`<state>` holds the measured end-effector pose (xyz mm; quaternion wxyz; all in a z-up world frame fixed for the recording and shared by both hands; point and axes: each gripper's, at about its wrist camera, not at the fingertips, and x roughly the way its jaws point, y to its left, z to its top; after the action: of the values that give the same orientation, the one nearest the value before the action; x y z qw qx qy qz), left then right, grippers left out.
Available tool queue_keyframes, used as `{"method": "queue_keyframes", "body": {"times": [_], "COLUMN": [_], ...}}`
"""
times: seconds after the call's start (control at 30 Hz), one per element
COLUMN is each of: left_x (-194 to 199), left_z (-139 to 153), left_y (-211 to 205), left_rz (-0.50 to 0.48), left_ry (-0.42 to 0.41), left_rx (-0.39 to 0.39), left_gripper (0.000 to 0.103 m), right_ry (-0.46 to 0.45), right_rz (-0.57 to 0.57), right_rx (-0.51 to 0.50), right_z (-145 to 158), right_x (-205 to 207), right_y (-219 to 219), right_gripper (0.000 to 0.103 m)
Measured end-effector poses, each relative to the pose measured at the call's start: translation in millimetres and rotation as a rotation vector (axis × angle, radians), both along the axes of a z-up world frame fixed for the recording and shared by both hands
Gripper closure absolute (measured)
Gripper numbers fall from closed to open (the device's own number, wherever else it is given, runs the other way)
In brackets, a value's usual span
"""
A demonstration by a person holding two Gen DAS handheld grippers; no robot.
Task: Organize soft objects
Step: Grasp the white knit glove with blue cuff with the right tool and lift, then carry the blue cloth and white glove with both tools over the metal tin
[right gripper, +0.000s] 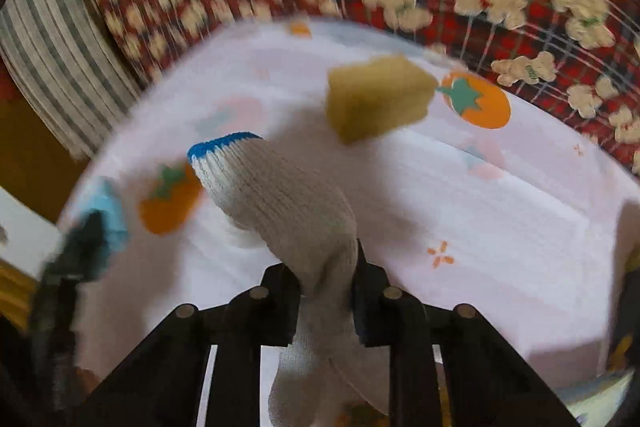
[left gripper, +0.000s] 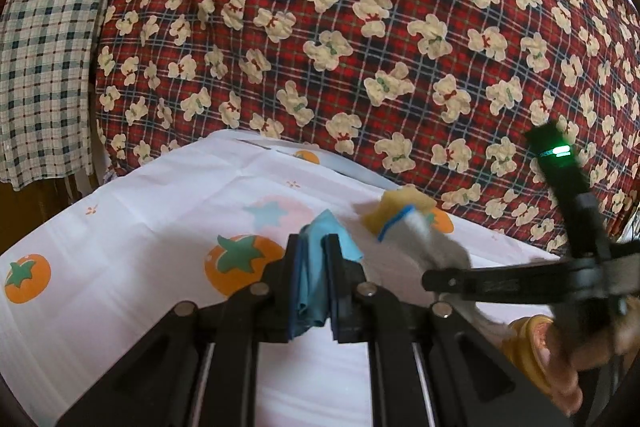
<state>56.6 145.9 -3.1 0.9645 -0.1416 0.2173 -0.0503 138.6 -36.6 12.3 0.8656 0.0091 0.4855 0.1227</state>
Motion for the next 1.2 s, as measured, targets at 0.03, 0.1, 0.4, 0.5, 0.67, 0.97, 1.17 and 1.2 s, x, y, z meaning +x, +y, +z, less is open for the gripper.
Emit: {"method": "queue_keyframes", "body": {"times": [0.03, 0.1, 0.4, 0.5, 0.67, 0.97, 1.17, 1.2], "left_x": [-0.2, -0.8, -10.6, -14.5, -21.2, -33.4, -45.6, -46.4], "left_z": [0.3, 0.9, 7.0, 9.3, 12.0, 14.2, 15.7, 15.6], "left_y": [-0.3, -1.6, -9.0, -13.0, -18.1, -24.8, -32.6, -33.6], "left_rz": [-0.001, -0.006, -0.010, -0.009, 0.005, 0.046, 0.051, 0.048], "left_ry": [-0.002, -0.007, -0.062, -0.083, -0.110, -0.134, -0.149, -0.146], "left_rx": [0.001, 0.006, 0.040, 0.063, 0.097, 0.143, 0.156, 0.154], "left_gripper": [0.094, 0.094, 0.094, 0.094, 0.094, 0.094, 0.094, 0.094], "right_ry": [-0.025, -0.070, -0.391, -0.434, -0.517, -0.555, -0.570, -0.575], "right_rz": [-0.008, -0.019, -0.065, -0.043, -0.037, -0.040, -0.041, -0.040], "right_rx": [0.077, 0.193, 0.268, 0.247, 0.220, 0.199, 0.193, 0.189], "right_z": [3.8, 5.1, -15.0, -14.7, -8.0, -5.7, -4.8, -4.3], "right_x": [-10.9, -31.1, -106.7, -112.9, -127.8, -148.4, -159.7, -161.7], "right_y": [-3.5, -9.9, -13.7, -11.7, -10.4, -23.8, -29.7, -30.4], "right_gripper": [0.080, 0.080, 0.080, 0.080, 0.080, 0.080, 0.080, 0.080]}}
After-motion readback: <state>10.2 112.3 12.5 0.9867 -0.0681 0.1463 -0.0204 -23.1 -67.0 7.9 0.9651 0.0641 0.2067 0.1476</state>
